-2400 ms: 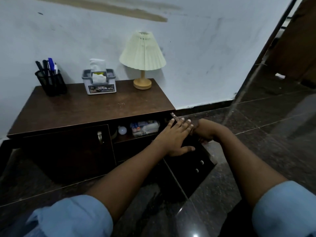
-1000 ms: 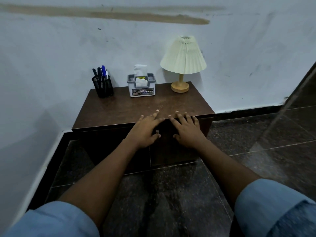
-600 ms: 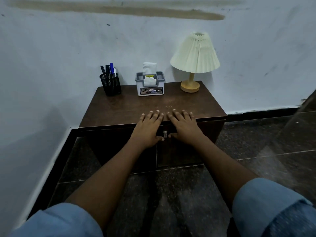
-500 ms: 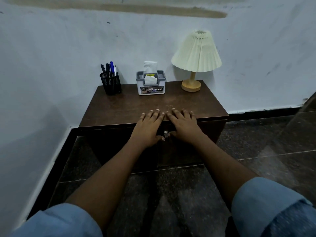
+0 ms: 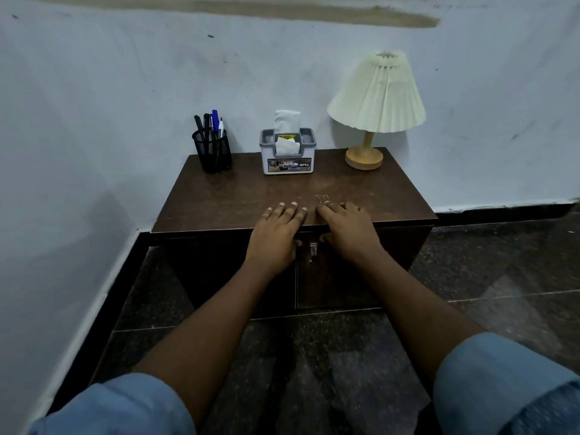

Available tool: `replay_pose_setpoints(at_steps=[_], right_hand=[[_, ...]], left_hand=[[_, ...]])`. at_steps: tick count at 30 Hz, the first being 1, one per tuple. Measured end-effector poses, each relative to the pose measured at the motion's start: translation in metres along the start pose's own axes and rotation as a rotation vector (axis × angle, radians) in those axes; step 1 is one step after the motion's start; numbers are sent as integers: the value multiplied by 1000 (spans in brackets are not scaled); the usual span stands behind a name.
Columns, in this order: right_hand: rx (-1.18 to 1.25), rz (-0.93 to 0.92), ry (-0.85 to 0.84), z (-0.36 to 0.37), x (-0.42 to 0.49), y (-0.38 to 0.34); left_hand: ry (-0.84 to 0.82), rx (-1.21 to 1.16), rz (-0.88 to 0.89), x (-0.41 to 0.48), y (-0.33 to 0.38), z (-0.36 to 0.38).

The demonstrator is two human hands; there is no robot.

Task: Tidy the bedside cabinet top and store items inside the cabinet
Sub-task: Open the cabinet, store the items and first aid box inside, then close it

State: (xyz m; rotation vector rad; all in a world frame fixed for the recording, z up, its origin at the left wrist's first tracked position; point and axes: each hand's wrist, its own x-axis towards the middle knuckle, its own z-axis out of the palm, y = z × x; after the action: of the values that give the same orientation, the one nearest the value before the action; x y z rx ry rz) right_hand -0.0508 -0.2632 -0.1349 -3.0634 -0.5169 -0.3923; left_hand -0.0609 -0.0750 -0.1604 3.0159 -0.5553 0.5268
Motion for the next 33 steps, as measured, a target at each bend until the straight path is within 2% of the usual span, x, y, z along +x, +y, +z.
replay_pose_setpoints(at_steps=[7, 19, 27, 33], right_hand=[[-25, 21, 2, -2, -6, -5], [-149, 7, -123, -14, -2, -14], [-111, 49, -127, -16, -4, -18], [-134, 13, -134, -15, -2, -13]], left_hand=[[8, -14, -16, 1, -3, 0], [-9, -37, -35, 5, -2, -1], [-13, -70, -51, 2, 3, -6], [-18, -32, -42, 5, 2, 0]])
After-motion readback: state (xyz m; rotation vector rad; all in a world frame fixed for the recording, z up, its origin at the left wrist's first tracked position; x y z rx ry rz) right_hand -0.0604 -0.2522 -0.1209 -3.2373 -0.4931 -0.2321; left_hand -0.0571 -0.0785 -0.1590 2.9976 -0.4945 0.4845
